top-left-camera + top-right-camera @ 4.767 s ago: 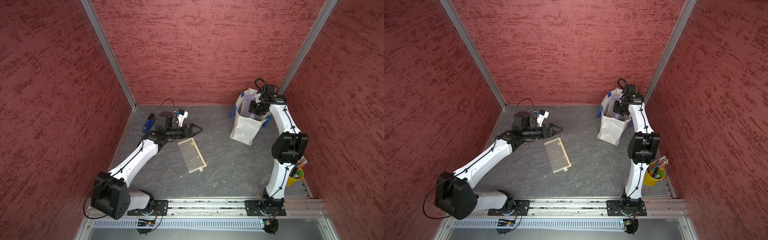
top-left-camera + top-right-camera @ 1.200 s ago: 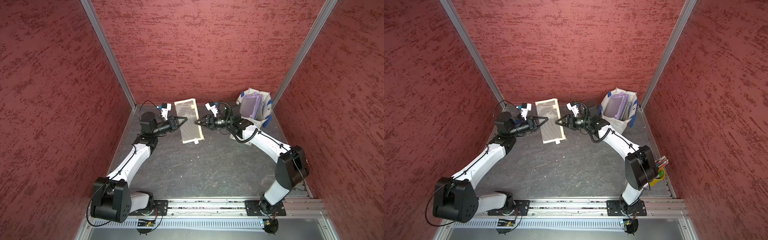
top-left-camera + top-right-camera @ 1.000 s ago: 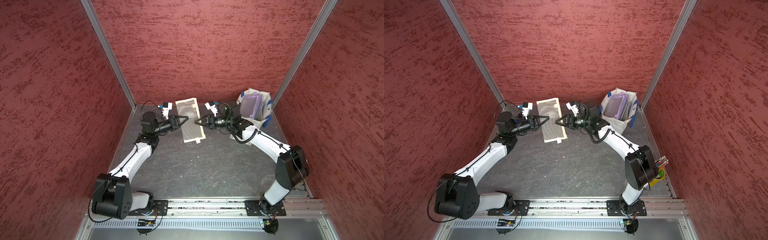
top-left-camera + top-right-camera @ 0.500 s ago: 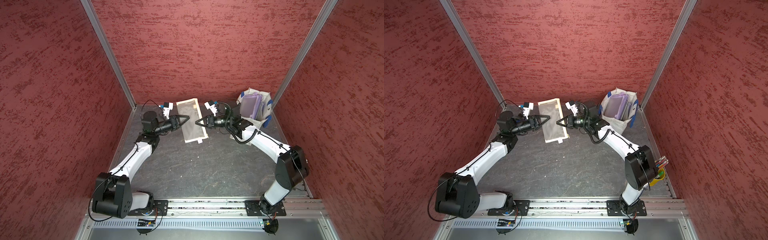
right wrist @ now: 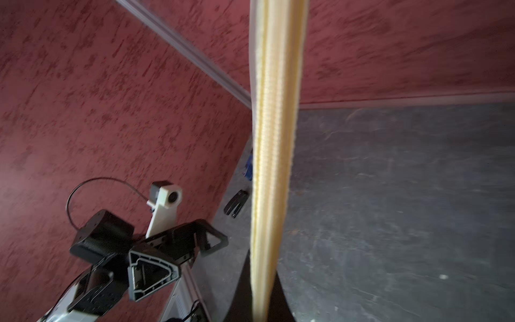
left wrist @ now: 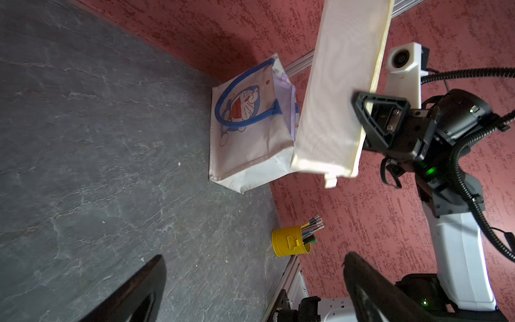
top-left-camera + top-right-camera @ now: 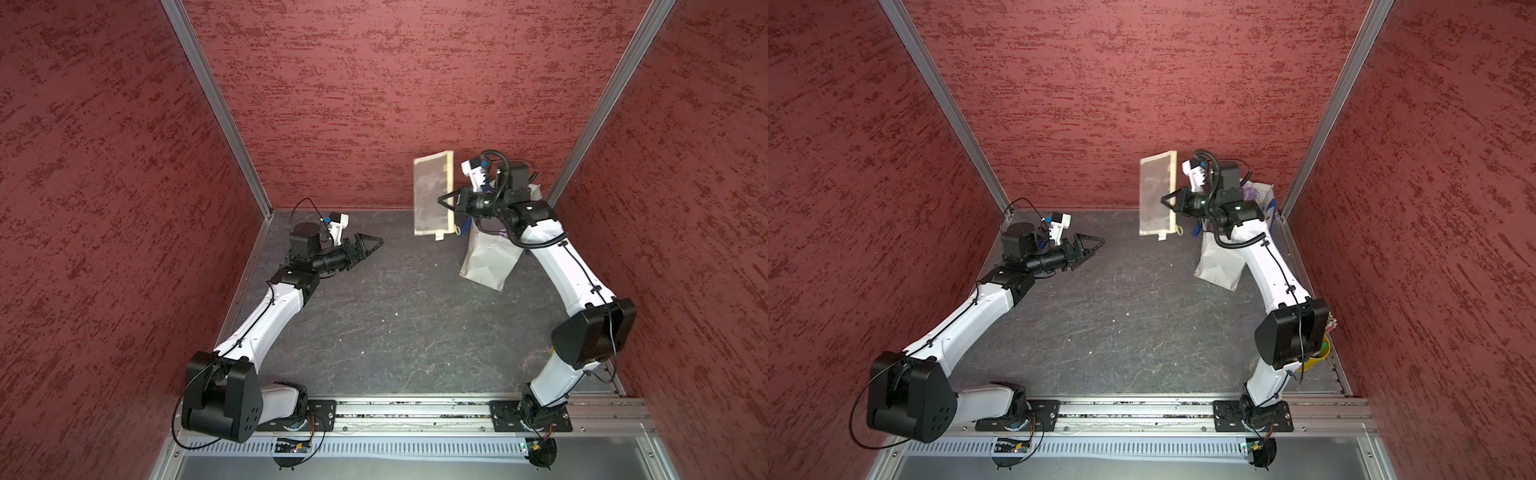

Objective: Put the pencil pouch into the canvas bag
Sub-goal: Place the pencil pouch in the canvas bag.

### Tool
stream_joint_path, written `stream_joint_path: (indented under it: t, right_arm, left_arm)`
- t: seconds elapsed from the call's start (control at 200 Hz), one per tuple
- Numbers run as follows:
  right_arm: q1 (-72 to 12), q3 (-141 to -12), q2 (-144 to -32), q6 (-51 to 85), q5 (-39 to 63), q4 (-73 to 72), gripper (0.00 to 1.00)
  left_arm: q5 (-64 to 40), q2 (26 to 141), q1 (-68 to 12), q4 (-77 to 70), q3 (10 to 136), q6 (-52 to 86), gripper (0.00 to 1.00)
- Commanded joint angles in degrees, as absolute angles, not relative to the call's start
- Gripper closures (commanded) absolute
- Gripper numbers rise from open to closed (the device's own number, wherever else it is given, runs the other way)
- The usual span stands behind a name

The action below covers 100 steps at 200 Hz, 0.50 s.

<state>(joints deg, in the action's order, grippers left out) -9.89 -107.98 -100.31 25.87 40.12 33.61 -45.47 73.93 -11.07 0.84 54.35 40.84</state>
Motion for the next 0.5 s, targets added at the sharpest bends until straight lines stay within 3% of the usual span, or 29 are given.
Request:
stream_joint_path:
  t: [0.0,0.281,0.496]
  right_arm:
    - [-4.22,-115.00,-103.42,19.99,32.71,45.88,1.00]
    - [4.83,-132.53,-113.70,13.41,22.40,58.79,1.00]
    - [6.33,-129.19,-114.20,11.70,18.48,58.37,1.00]
  left_arm:
    - [-43.68,72.34,-11.61,5.22,55.46,37.03,0.00]
    - [-41.84,71.36,-14.35,4.99,53.64,37.27,0.00]
    - [-41.00,71.41,-15.64,4.82,53.43,37.35,0.01]
